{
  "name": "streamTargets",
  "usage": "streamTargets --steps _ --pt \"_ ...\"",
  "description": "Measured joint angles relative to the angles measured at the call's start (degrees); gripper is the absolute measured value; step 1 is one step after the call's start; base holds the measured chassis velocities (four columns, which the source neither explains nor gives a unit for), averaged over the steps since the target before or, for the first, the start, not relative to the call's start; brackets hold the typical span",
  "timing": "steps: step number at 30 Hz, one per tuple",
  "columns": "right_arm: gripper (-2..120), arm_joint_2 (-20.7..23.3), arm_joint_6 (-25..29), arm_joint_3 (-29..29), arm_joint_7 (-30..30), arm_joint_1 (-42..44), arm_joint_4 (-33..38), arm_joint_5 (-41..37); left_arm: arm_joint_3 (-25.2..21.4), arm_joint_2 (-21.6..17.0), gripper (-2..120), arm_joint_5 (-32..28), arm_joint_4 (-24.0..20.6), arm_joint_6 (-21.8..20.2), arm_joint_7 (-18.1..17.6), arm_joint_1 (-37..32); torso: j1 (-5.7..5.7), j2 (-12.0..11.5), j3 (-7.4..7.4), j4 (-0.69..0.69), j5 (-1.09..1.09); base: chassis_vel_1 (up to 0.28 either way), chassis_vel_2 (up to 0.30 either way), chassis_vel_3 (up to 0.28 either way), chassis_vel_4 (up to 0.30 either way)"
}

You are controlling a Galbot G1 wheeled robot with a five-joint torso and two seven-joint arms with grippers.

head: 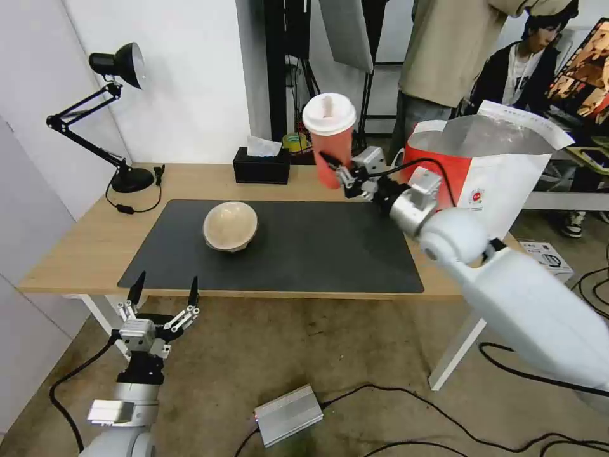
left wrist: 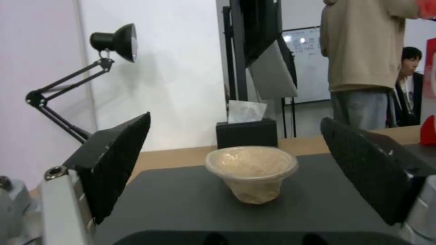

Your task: Pick up the trash from the table and place it into the takeout bag.

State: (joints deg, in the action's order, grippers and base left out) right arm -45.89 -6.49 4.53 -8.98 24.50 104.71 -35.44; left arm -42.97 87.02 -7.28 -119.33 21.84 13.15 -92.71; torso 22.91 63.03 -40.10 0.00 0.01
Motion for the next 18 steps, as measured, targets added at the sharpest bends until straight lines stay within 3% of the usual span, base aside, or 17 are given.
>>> streamTargets --steps 15,18 --pt "2 8.2 0.5 -10.6 -1.7 5.4 4.6 -0.6 3.0 0.2 100 1.7 -0.2 0.0 0.1 -0.1 0.00 0.0 0.00 0.00 -0.01 0.000 0.000 0.000 0.000" --pt "2 11.3 0.5 -16.3 -2.2 9.6 6.2 -1.3 3.4 -0.5 100 1.7 -0.3 0.0 0.1 -0.2 0.00 0.0 0.00 0.00 0.00 0.000 0.000 0.000 0.000"
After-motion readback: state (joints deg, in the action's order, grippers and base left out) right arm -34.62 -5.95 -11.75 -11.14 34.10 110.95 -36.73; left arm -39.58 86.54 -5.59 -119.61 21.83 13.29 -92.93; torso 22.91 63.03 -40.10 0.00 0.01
